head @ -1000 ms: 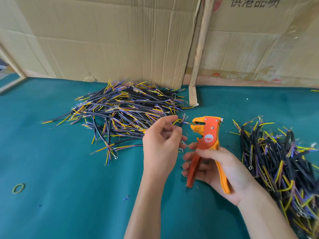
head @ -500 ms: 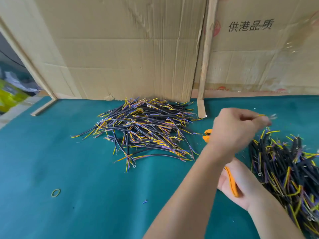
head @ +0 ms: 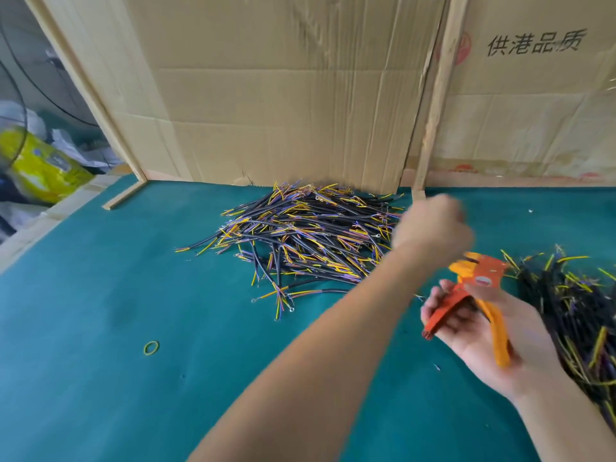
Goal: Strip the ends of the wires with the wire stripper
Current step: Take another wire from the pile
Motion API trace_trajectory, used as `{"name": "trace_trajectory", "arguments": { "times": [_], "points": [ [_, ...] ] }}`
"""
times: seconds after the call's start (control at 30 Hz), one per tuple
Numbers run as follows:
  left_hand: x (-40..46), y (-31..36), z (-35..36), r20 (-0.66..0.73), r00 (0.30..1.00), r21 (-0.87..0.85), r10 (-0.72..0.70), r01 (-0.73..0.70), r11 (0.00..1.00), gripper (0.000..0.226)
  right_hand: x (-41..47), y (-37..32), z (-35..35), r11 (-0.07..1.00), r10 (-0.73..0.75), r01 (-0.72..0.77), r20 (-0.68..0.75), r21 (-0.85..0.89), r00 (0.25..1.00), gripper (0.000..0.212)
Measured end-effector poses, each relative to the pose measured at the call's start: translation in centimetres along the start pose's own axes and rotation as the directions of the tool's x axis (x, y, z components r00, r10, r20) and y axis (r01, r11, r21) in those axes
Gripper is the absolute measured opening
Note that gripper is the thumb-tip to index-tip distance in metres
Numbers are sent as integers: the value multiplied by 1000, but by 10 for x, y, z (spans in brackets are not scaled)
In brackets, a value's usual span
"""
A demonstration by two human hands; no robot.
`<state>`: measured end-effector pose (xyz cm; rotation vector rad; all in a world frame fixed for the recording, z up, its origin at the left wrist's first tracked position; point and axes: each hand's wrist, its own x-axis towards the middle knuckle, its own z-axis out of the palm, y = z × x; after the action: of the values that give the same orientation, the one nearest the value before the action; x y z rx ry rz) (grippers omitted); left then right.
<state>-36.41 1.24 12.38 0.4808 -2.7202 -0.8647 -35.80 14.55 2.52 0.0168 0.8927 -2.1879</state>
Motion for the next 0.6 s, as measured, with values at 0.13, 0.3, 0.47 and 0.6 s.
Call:
{"name": "trace_trajectory", "arguments": {
  "times": [0.13,0.3,0.47,0.6],
  "points": [
    [-29,-99,-33,-99,991,351,-86,115,929,37,0,-11,-3,989,-107,113,-72,98,992,17],
    [-59,-151,-24,-79,988,386,133,-93,918,40,-2,-13,-4,993,-102,107,-80,58,992,17],
    [-63,-161,-25,-168,952,446,254,-156,881,28,0,-11,-1,995,-95,95,-88,-2,992,15],
    [-57,-160,-30,-58,945,536,323,-244,808,32,-1,-9,2,996,-86,82,-106,-38,991,15]
  ]
}}
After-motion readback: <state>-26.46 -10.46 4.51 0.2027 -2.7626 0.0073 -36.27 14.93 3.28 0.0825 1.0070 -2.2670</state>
